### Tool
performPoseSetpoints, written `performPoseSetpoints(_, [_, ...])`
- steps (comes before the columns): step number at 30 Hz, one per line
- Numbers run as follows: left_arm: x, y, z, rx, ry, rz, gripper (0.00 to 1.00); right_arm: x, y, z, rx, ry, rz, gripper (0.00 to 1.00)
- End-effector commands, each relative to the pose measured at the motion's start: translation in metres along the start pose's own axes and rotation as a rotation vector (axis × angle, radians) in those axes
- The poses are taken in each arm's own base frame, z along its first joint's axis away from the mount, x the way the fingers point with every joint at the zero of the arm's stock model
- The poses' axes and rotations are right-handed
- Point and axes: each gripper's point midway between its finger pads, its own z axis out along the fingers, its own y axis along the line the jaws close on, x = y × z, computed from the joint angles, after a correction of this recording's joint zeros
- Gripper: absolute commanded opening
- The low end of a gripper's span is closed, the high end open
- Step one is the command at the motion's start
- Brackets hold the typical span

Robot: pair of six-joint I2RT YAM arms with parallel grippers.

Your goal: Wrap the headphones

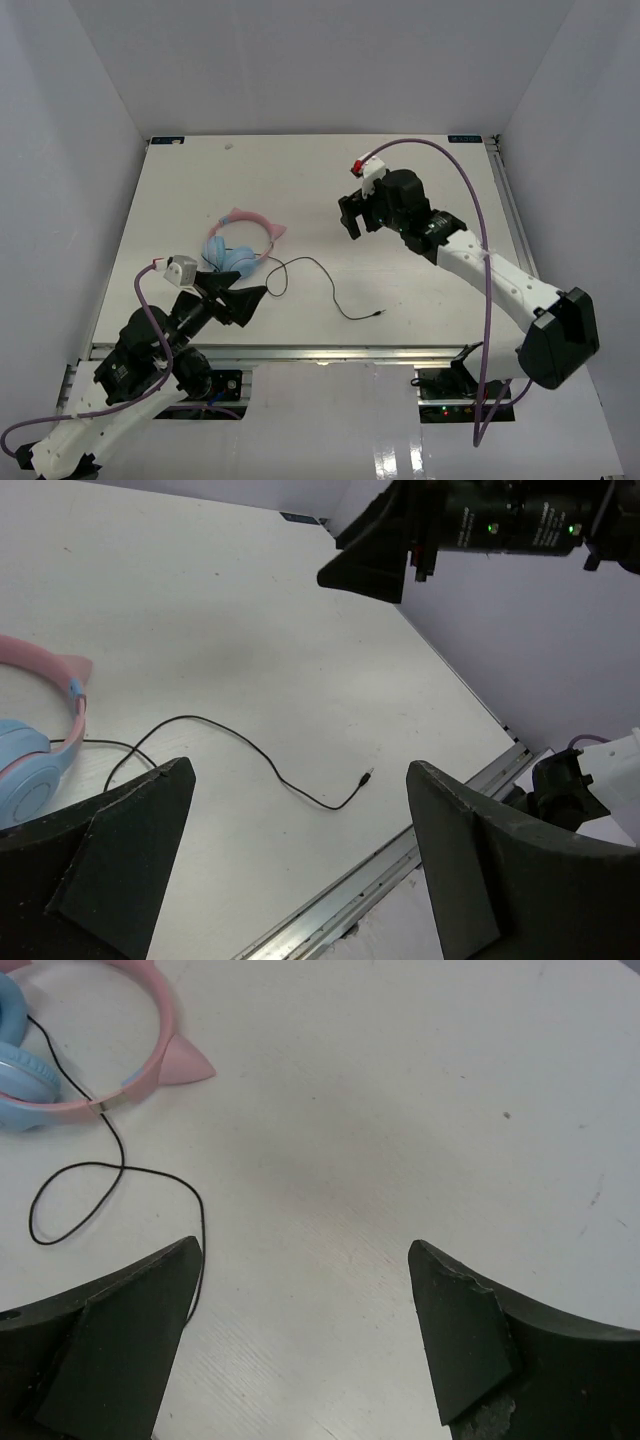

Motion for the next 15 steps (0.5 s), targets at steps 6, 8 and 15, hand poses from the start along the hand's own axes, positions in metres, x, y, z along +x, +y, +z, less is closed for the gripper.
performPoseSetpoints(6, [-0.01, -0.01, -0.006, 0.051, -0.037, 0.0, 0.98, 0.03, 0.071, 0.008, -0.555, -0.027, -0.526, 0.9])
performPoseSetpoints(8, [-0.011, -0.01, -0.006, 0.053, -0.038, 0.0, 0.98, 0.043, 0.095, 0.019, -0.729, 0.009, -0.504, 0.9])
performPoseSetpoints(15, [-0.01, -0.008, -0.004, 0.04, -0.035, 0.0, 0.98, 0.001, 0.103, 0.148, -0.594, 0.085, -0.325, 0.91])
